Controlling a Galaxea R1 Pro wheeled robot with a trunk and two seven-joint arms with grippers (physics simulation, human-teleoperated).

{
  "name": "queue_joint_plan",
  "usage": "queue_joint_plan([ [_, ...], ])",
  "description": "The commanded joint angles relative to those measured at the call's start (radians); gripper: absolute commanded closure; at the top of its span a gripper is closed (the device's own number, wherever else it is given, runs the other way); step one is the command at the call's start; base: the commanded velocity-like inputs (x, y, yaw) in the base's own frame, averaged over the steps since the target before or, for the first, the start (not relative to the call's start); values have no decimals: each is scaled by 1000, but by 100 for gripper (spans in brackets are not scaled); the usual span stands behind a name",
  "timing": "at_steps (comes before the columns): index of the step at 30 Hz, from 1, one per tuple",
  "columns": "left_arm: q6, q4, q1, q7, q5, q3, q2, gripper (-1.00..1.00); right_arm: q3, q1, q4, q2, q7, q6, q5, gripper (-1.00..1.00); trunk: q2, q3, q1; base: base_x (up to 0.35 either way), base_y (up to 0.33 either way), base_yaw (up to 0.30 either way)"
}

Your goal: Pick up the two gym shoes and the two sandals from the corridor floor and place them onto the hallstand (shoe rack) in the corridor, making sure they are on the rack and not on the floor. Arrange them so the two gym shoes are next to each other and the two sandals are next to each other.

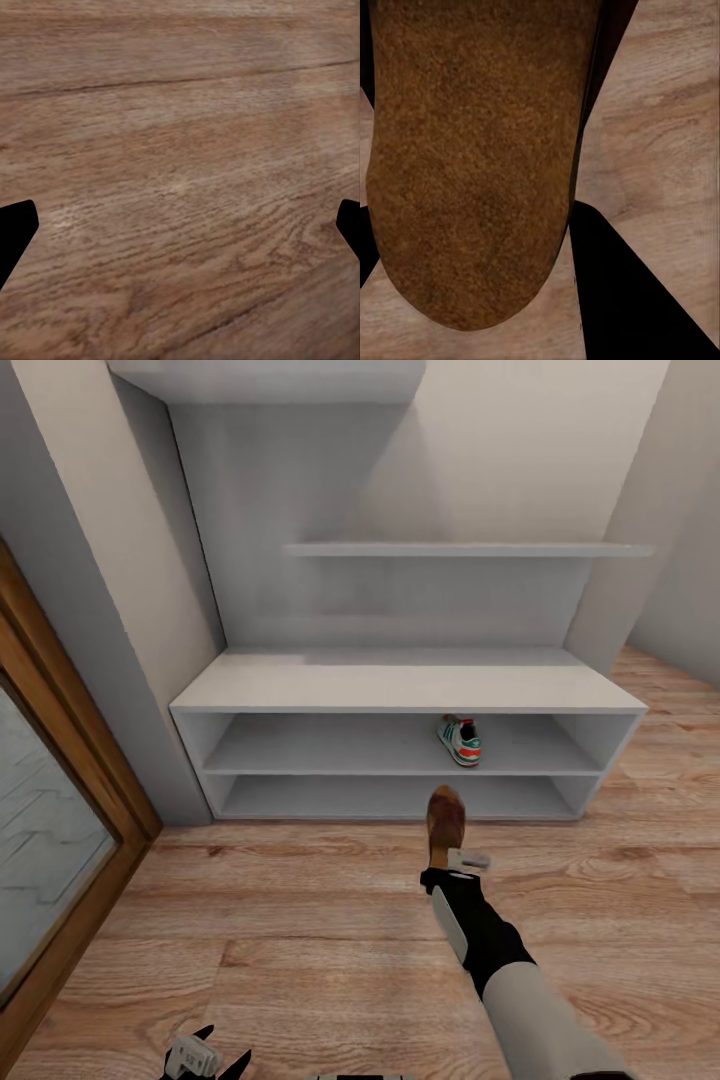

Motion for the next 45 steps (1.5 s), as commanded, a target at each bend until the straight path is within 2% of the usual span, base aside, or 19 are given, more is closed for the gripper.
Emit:
queue_joint_plan([
  [1,-1,1,-1,-8,-1,5,-1,-100,-1,-7,0,0,-10,2,-16,100,0,-1,0,0,0,0],
  [6,1,1,-1,-7,-2,-17,-1,-100,1,-36,2,0,-45,7,-16,100,0,-1,0,0,0,0],
  [8,2,1,-1,-6,-3,-27,-2,-100,2,-42,1,0,-72,17,-16,100,0,-1,0,0,0,0],
  [9,2,1,-1,-5,-3,-35,-2,-100,3,-46,1,0,-108,29,-16,100,0,-1,0,0,0,0],
  [11,3,1,-1,-5,-4,-39,-2,-100,6,-48,1,0,-124,34,-16,100,0,-1,0,0,0,0],
  [14,3,2,-1,-3,-4,-41,-2,-100,42,-49,2,0,-132,35,-16,100,0,-1,0,0,0,0],
  [16,3,2,-1,-2,-4,-41,-2,-100,82,-48,3,0,-132,35,-17,100,0,-1,0,0,0,0],
  [18,4,2,-1,-1,-4,-41,-2,-100,98,-47,30,0,-123,35,-18,100,0,-1,0,0,0,0],
  [26,5,2,-1,0,-4,-42,-2,-100,100,-47,50,0,-120,33,-18,100,0,-4,0,0,0,65],
  [45,13,0,-4,-4,0,-42,-8,-100,100,-47,53,0,-120,32,-18,100,0,-28,0,0,0,156],
])
